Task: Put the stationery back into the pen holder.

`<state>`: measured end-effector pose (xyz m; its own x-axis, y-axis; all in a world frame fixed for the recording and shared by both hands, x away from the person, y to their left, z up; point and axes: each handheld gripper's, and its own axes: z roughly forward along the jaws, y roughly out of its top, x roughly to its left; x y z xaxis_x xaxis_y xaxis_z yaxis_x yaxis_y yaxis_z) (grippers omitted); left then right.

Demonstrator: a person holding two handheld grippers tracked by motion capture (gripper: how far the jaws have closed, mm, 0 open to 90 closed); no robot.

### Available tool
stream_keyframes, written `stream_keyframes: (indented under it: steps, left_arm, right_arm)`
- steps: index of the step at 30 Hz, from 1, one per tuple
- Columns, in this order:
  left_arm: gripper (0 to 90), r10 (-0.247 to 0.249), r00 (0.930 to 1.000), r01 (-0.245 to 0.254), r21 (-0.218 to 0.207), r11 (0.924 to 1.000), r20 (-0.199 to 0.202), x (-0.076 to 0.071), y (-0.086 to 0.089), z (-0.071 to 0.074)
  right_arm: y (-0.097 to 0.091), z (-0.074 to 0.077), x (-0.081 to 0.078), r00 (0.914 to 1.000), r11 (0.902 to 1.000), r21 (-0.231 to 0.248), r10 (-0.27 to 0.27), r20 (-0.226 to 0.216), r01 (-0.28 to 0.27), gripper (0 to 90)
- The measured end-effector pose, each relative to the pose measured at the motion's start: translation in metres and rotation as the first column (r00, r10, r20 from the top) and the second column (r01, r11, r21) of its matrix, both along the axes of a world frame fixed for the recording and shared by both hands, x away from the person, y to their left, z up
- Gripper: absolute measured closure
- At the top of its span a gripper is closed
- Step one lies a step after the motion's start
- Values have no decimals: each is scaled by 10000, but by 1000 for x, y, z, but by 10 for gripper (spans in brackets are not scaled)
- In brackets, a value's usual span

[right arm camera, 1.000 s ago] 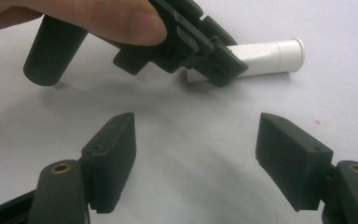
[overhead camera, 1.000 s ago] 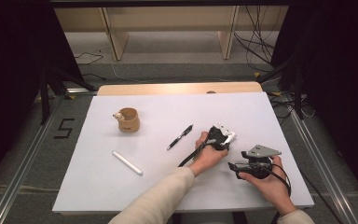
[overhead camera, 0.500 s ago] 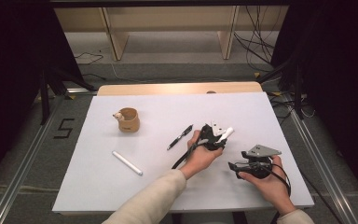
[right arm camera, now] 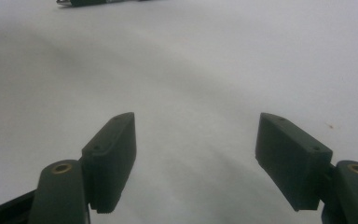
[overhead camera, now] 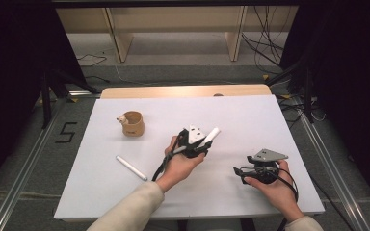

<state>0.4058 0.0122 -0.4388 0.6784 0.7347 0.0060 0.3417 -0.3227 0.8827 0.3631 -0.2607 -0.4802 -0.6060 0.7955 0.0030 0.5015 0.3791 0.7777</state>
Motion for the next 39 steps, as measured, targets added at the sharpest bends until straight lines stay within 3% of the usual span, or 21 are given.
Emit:
stream_keyframes:
  steps: [5, 10, 16, 22, 30, 39]
  left_arm:
    - [710, 195, 9997, -193, -217, 9996, 123, -17, 29, -1]
    - [709, 348, 9994, -347, -137, 9993, 53, -34, 56, -9]
    - [709, 467, 9989, -468, -222, 9987, -33, -50, 78, -18]
    - [709, 388, 9992, -389, -124, 9992, -36, -52, 74, -23]
    - [709, 178, 9998, -178, 34, 9998, 70, -51, 64, -30]
    - [709, 115, 9999, -115, 30, 9999, 124, -50, 55, -35]
  right_arm:
    - [6, 2, 1, 9999, 9993, 347, 102, -70, -99, 296]
    - [20, 2, 5, 9991, 9975, 597, 387, -186, -375, 298]
    - [41, 4, 8, 9956, 9930, 783, 906, -250, -884, 299]
    - [66, 7, 17, 9902, 9858, 1026, 1363, -289, -1327, 305]
    - [96, 23, 32, 9829, 9712, 1577, 1834, -149, -1788, 319]
    - [109, 31, 41, 9819, 9607, 2104, 1885, -154, -1811, 327]
